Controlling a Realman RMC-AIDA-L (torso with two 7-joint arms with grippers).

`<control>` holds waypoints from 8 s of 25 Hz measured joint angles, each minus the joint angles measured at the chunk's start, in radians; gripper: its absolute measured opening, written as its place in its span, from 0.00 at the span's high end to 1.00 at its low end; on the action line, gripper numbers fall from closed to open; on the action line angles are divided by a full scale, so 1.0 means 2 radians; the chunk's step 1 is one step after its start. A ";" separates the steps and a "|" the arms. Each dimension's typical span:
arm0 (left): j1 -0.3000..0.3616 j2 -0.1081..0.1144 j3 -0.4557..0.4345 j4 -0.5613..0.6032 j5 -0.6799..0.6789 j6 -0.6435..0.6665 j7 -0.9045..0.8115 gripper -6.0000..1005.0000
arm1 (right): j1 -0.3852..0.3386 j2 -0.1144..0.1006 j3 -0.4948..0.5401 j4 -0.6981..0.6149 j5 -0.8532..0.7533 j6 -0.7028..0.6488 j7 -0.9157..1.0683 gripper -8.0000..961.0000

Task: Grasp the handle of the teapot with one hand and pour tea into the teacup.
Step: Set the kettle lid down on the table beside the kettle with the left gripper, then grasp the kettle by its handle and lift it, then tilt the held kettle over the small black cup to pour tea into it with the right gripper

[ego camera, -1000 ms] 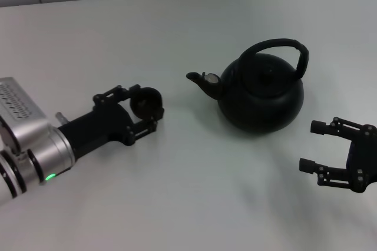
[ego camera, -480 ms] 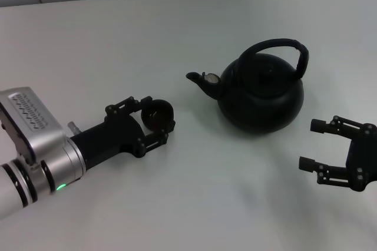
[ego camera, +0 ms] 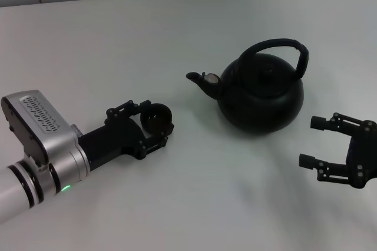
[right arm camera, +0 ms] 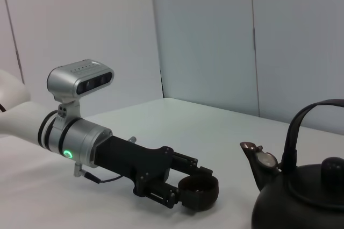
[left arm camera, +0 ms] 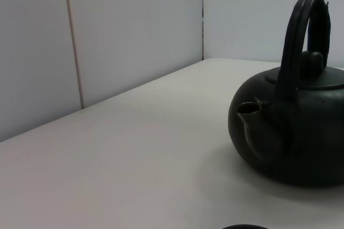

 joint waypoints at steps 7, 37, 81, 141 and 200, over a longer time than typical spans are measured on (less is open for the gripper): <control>0.000 0.000 -0.013 -0.007 0.000 0.001 0.002 0.30 | 0.000 0.000 0.000 0.000 0.000 0.000 0.000 0.17; 0.185 0.021 0.050 0.286 0.012 0.301 -0.221 0.19 | 0.008 0.001 0.019 0.001 0.000 0.005 -0.003 0.17; 0.203 0.032 0.009 0.342 0.092 0.319 -0.215 0.19 | -0.029 0.007 0.264 0.414 0.125 0.128 -0.413 0.18; 0.202 0.018 0.002 0.342 0.079 0.317 -0.221 0.19 | 0.052 0.002 0.275 0.397 0.121 0.200 -0.402 0.65; 0.203 0.011 -0.020 0.338 0.078 0.324 -0.216 0.19 | 0.256 0.001 0.154 0.209 0.034 0.252 -0.245 0.91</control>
